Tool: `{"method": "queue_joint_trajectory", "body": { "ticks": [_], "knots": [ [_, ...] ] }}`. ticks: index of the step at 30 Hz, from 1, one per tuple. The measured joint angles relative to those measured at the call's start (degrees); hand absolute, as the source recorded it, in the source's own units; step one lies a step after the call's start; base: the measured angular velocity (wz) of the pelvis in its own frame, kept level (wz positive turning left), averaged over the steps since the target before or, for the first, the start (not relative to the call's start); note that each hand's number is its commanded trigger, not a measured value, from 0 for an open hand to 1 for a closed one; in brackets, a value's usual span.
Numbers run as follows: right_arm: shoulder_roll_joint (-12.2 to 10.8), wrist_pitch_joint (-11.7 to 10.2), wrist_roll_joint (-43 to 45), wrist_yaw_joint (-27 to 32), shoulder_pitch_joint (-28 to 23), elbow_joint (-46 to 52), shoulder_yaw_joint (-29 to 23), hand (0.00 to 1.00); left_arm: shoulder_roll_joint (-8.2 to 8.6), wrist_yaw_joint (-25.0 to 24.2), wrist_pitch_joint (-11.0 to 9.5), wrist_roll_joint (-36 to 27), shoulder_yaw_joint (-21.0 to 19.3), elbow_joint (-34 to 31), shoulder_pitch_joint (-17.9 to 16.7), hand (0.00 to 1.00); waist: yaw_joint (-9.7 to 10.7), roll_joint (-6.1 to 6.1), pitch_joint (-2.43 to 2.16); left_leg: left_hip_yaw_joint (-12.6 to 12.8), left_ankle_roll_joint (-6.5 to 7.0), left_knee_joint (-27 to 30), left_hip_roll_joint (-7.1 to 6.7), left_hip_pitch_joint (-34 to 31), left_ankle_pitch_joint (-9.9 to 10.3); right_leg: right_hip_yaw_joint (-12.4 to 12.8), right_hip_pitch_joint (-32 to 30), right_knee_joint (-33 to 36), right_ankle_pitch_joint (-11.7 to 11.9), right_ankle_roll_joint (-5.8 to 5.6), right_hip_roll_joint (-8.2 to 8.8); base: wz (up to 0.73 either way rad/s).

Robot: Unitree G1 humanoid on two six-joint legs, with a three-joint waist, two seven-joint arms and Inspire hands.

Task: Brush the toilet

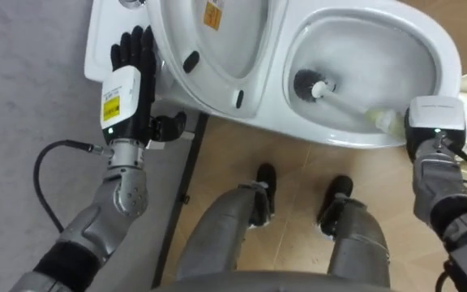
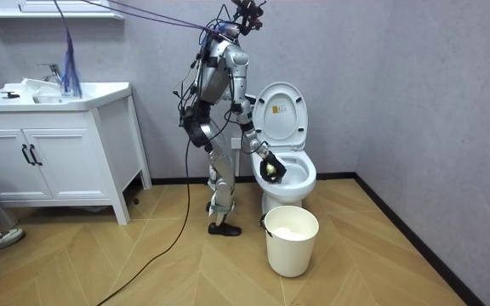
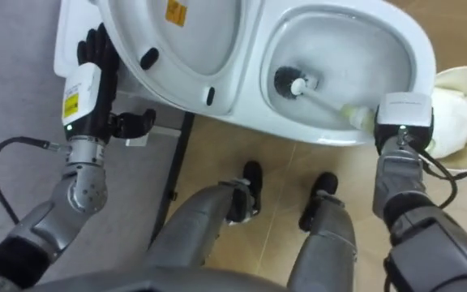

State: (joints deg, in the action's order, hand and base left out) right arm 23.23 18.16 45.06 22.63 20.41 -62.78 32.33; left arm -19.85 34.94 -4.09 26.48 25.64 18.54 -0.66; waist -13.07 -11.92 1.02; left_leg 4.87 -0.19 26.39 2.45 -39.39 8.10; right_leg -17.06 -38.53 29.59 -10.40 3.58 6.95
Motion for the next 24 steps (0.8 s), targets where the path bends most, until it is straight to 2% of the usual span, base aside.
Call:
{"method": "queue_joint_trajectory", "body": {
  "ticks": [2,4,8,13,17,19,21,23,24],
  "knots": [
    [0.0,0.0,-1.0,0.1,0.1,-1.0,0.0,1.00,0.06,-0.1,0.0,0.1,0.0,-0.2,-0.5,0.00,-0.2,0.19,0.13,0.5,-0.01,-0.2,0.13,0.7,0.0,0.1,0.4,0.0,-0.3,-0.02,0.01,0.01],
    [-0.6,-0.6,-2.3,0.1,0.3,-3.7,-0.1,1.00,0.06,-0.7,0.0,0.1,-0.2,0.0,-1.4,0.00,-0.7,1.25,0.76,1.4,-0.01,-1.1,0.05,2.6,0.0,1.1,1.4,-0.1,-0.7,-0.16,0.04,-0.14],
    [-0.2,-2.2,-2.3,-0.1,-1.2,-5.1,-1.0,1.00,0.05,-2.1,0.0,0.0,-0.2,1.3,-1.6,0.00,-0.6,1.96,0.94,1.7,-0.01,-1.6,-0.23,5.0,0.0,1.2,3.6,-0.1,-1.6,-0.21,0.66,-0.02],
    [-0.1,-6.2,-2.1,-2.0,-5.3,-5.8,-1.2,1.00,-0.11,-3.4,0.0,0.1,-0.8,4.7,-1.7,0.00,0.0,5.65,0.89,2.1,-0.04,-2.9,-0.30,11.0,0.0,0.8,9.3,-0.6,-3.3,-0.01,0.84,0.05],
    [-0.1,-7.8,-0.7,-2.8,-9.3,-5.6,-4.5,1.00,-0.35,-5.3,-0.1,0.2,-2.0,6.1,-2.6,0.00,0.3,7.25,0.64,1.0,-0.06,-3.3,-0.14,14.8,0.0,-0.6,14.5,-2.5,-3.7,-0.01,0.46,0.13],
    [-0.5,-8.3,-0.5,-2.8,-12.1,-5.6,-7.4,1.00,-0.36,-5.9,-0.3,0.1,-4.1,7.2,-5.5,0.00,0.5,8.33,0.02,0.8,-0.07,-4.7,-0.13,18.2,0.0,-0.8,18.1,-4.2,-3.7,-0.15,0.02,-0.05],
    [-0.9,-8.3,-0.5,-2.8,-14.3,-5.5,-8.7,1.00,-0.36,-6.0,-0.3,0.2,-5.3,8.6,-7.7,0.00,1.5,8.67,-0.23,-0.1,-0.10,-5.6,-0.18,21.0,0.0,-1.5,21.7,-6.1,-3.8,-0.31,-0.32,0.16],
    [-2.0,-8.2,-0.1,-3.1,-16.7,-5.0,-10.2,1.00,-0.34,-6.8,-0.1,0.3,-7.2,9.9,-10.6,0.00,1.9,9.57,-0.87,-0.1,-0.19,-6.8,-0.06,24.0,0.1,-1.3,24.8,-7.8,-3.8,-0.51,-0.94,0.04],
    [-3.0,-8.1,0.7,-3.8,-18.3,-3.8,-11.7,1.00,-0.19,-6.8,-0.1,0.4,-9.0,10.1,-13.1,0.00,1.9,10.27,-1.29,-0.2,-0.35,-7.3,0.03,25.7,0.2,-1.3,26.4,-8.6,-3.9,-0.49,-1.08,-0.17]
  ]
}}
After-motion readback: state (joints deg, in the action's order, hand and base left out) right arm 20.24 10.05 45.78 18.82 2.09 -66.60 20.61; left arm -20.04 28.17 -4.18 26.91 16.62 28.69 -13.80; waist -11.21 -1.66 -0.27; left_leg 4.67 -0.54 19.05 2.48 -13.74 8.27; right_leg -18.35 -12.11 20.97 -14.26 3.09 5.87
